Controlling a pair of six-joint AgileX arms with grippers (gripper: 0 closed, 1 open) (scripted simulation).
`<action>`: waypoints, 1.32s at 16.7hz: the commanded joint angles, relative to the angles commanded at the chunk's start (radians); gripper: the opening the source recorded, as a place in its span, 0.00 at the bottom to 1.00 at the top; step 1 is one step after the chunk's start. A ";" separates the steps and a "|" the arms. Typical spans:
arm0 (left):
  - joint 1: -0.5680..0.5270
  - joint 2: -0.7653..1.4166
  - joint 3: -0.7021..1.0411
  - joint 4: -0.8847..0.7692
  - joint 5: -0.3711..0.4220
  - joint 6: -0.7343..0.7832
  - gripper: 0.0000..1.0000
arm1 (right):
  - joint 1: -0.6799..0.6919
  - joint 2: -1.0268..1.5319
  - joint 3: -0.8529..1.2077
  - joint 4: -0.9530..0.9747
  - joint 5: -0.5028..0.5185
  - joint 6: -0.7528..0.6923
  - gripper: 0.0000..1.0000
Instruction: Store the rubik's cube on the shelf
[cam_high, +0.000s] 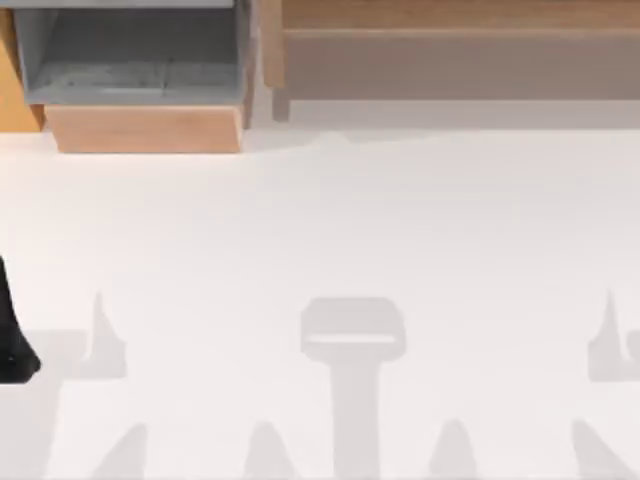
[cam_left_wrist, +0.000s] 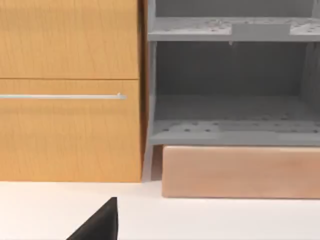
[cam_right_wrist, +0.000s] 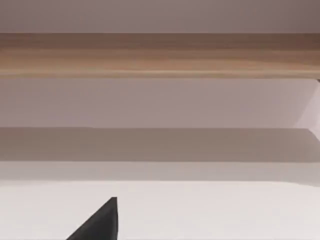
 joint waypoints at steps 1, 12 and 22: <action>0.000 0.000 0.000 0.000 0.000 0.000 1.00 | 0.000 0.000 0.000 0.000 0.000 0.000 1.00; 0.051 0.475 0.211 0.221 0.115 0.316 1.00 | 0.000 0.000 0.000 0.000 0.000 0.000 1.00; 0.229 1.405 0.666 0.706 0.292 0.968 1.00 | 0.000 0.000 0.000 0.000 0.000 0.000 1.00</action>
